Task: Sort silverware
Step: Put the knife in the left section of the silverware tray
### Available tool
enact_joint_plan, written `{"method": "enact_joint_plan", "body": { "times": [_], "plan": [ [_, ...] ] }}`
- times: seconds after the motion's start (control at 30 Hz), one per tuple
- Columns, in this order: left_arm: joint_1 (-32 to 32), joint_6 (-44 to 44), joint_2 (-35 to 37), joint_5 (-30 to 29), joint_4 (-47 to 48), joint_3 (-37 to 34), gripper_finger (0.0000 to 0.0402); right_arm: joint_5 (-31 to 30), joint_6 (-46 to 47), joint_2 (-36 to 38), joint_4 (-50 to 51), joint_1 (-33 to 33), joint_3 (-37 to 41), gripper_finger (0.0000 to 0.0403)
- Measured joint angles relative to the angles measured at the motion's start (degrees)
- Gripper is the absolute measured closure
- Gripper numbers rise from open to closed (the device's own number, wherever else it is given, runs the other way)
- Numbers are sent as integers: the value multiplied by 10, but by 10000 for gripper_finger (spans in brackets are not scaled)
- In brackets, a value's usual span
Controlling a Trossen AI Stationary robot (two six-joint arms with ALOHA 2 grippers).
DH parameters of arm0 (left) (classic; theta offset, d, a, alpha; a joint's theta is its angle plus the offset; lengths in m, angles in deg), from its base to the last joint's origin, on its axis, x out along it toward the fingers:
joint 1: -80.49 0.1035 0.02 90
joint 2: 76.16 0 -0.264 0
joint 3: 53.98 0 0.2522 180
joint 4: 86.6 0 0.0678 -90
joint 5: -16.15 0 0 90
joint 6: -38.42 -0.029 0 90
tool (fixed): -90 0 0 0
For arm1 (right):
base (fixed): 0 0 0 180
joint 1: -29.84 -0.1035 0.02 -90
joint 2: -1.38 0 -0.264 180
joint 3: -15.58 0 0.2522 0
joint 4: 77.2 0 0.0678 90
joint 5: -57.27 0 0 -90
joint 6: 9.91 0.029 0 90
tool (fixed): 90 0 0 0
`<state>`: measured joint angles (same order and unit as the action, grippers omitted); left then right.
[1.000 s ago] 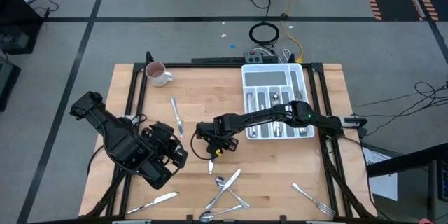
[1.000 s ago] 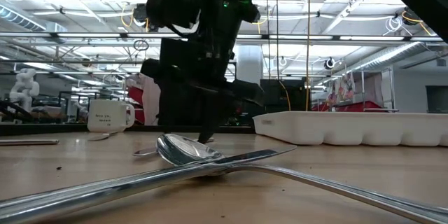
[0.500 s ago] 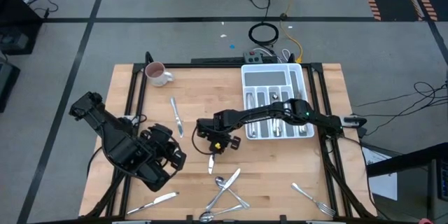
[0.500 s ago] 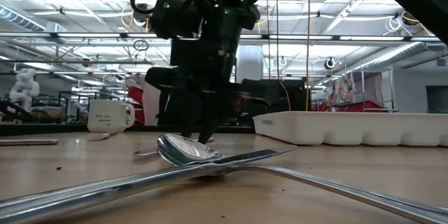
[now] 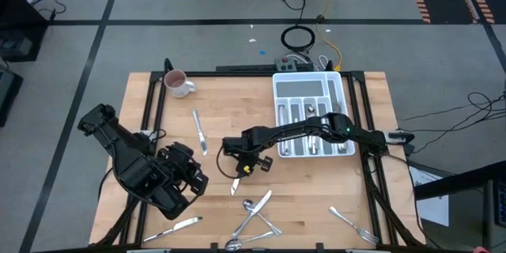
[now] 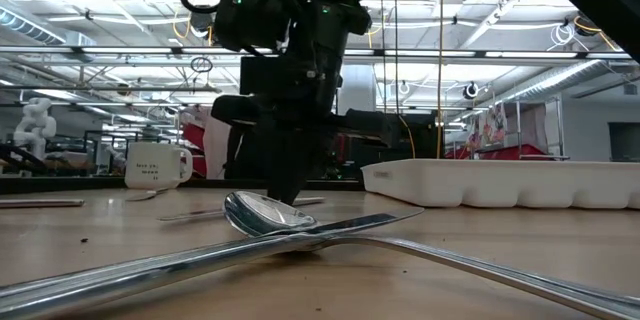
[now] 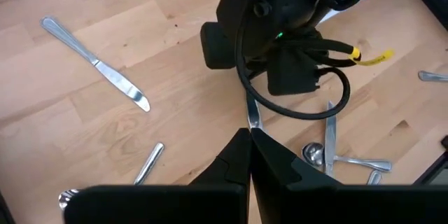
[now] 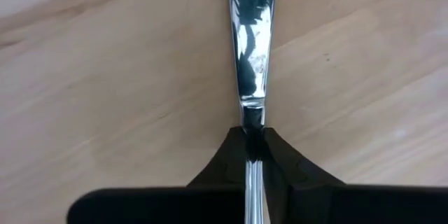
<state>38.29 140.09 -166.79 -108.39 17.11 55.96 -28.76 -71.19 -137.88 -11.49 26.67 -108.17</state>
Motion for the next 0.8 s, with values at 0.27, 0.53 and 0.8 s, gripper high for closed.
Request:
{"method": "enact_joint_plan", "body": {
  "times": [0.27, 0.53, 0.8],
  "plan": [
    [0, -4, 0, -7, 1, 0, 389, -2, 35, 5, 49, 0, -50, 403],
    [0, -5, 0, -20, 1, 0, 389, -34, 38, 0, 115, 1, -95, 402],
    [0, -20, 0, -33, 1, 0, 389, -57, 51, 12, 159, 0, -124, 402]
  ]
}}
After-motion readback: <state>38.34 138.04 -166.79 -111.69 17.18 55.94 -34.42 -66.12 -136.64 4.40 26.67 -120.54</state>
